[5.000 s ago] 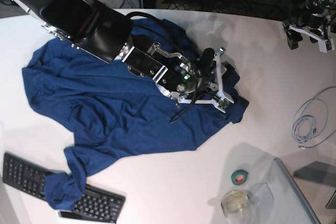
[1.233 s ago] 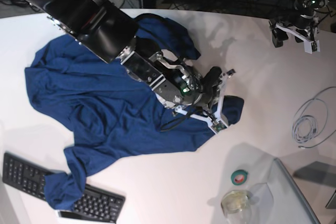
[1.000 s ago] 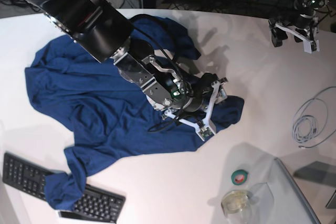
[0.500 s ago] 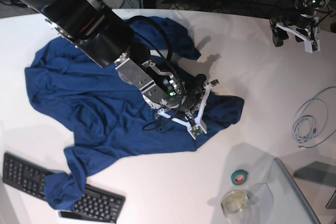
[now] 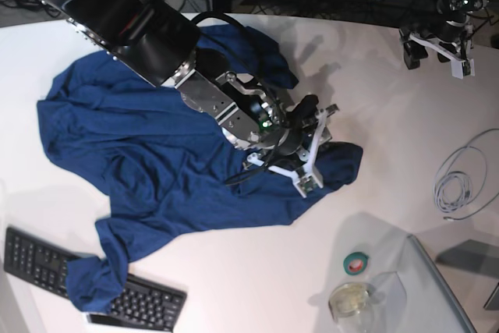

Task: Layout the t-shirt on the table in an organized manner, then fold the t-shirt properly
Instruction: 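Release the fabric and move the right gripper to the shirt collar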

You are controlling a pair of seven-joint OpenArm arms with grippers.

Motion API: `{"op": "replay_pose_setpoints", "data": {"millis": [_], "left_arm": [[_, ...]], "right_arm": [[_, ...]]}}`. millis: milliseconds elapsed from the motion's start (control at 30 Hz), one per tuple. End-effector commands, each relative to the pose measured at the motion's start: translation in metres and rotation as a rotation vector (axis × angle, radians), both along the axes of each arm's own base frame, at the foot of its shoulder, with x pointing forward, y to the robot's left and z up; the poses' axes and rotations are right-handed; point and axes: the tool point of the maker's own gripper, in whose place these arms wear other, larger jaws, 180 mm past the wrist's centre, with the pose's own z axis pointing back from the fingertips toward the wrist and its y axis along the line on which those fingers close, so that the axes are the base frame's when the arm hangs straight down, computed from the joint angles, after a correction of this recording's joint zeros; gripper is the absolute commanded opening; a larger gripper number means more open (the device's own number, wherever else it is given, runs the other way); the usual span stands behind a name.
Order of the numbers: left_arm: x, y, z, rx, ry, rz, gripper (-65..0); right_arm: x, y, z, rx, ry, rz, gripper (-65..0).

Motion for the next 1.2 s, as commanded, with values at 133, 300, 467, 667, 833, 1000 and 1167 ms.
{"op": "replay_pose_setpoints", "data": {"millis": [133, 300, 467, 667, 833, 1000, 1167], "left_arm": [[0.000, 0.024, 0.015, 0.043, -0.042, 0.047, -17.3], [0.000, 0.026, 0.016, 0.045, -0.044, 0.053, -17.3], [0.002, 0.024, 0.017, 0.045, -0.046, 0.047, -17.3], [0.003, 0.025, 0.018, 0.049, -0.048, 0.046, -17.3], [0.004, 0.025, 0.019, 0.050, -0.051, 0.045, -17.3], [0.004, 0.025, 0.020, 0.051, -0.052, 0.044, -17.3], [0.012, 0.024, 0.022, 0.049, -0.067, 0.042, -17.3]], "right_arm": [[0.022, -0.002, 0.007, -0.003, -0.035, -0.032, -18.2], [0.029, -0.016, -0.010, -0.031, -0.046, -0.062, -29.3], [0.030, -0.009, 0.000, -0.001, -0.068, -0.055, -65.0], [0.003, 0.020, 0.022, 0.052, -0.054, 0.022, -65.0], [-0.036, 0.056, 0.040, 0.059, -0.110, 0.193, -65.0], [-0.057, 0.068, 0.037, 0.043, -0.122, 0.278, -62.0], [-0.093, 0.093, 0.059, 0.085, -0.174, 0.408, -37.5]]}}
